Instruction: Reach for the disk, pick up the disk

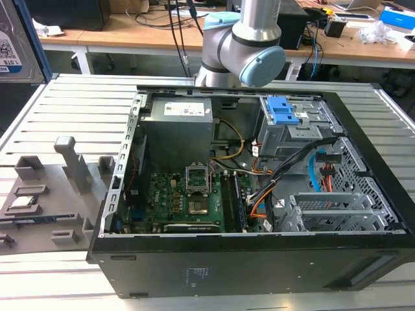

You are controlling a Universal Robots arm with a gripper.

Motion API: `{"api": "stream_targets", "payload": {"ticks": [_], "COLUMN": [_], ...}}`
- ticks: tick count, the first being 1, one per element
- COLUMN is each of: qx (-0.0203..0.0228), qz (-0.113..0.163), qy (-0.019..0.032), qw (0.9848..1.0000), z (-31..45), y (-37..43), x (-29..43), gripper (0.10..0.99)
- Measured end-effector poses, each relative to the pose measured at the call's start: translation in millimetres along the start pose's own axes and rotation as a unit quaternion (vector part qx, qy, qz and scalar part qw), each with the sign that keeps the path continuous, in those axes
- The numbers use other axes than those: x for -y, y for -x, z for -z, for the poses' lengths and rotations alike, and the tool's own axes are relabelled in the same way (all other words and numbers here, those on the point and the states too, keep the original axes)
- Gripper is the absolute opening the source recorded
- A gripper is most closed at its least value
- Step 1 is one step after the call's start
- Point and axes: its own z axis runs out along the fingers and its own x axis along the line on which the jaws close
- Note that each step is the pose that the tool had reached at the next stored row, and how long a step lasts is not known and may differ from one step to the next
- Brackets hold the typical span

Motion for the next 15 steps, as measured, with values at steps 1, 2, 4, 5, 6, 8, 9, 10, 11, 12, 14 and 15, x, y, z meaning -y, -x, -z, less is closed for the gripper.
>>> {"api": "stream_targets", "payload": {"ticks": [1, 2, 4, 5, 6, 8, 9, 10, 11, 12, 14, 15], "qx": [0.0, 0.0, 0.0, 0.0, 0.0, 0.0, 0.0, 0.0, 0.0, 0.0, 0.0, 0.0], "qz": [0.0, 0.0, 0.0, 0.0, 0.0, 0.0, 0.0, 0.0, 0.0, 0.0, 0.0, 0.0], "qy": [0.0001, 0.0001, 0.0001, 0.0, 0.0, 0.0, 0.0, 0.0, 0.0, 0.0001, 0.0, 0.0001], "qw": [1.0, 1.0, 1.0, 1.0, 1.0, 1.0, 1.0, 1.0, 1.0, 1.0, 1.0, 1.0], "z": [0.1, 0.1, 0.4, 0.5, 0.6, 1.0, 1.2, 1.4, 1.7, 2.0, 2.3, 2.6], "y": [-0.1, -0.2, -0.4, -0.5, -0.7, -1.0, -1.2, -1.5, -1.8, -2.1, -2.5, -2.6], "x": [1.0, 2.2, 8.2, 11.2, 15.7, 24.7, 29.3, 35.1, 42.5, 48.6, 59.2, 62.6], "gripper": [0.369, 0.369, 0.369, 0.369, 0.369, 0.369, 0.369, 0.369, 0.369, 0.369, 0.369, 0.369]}}
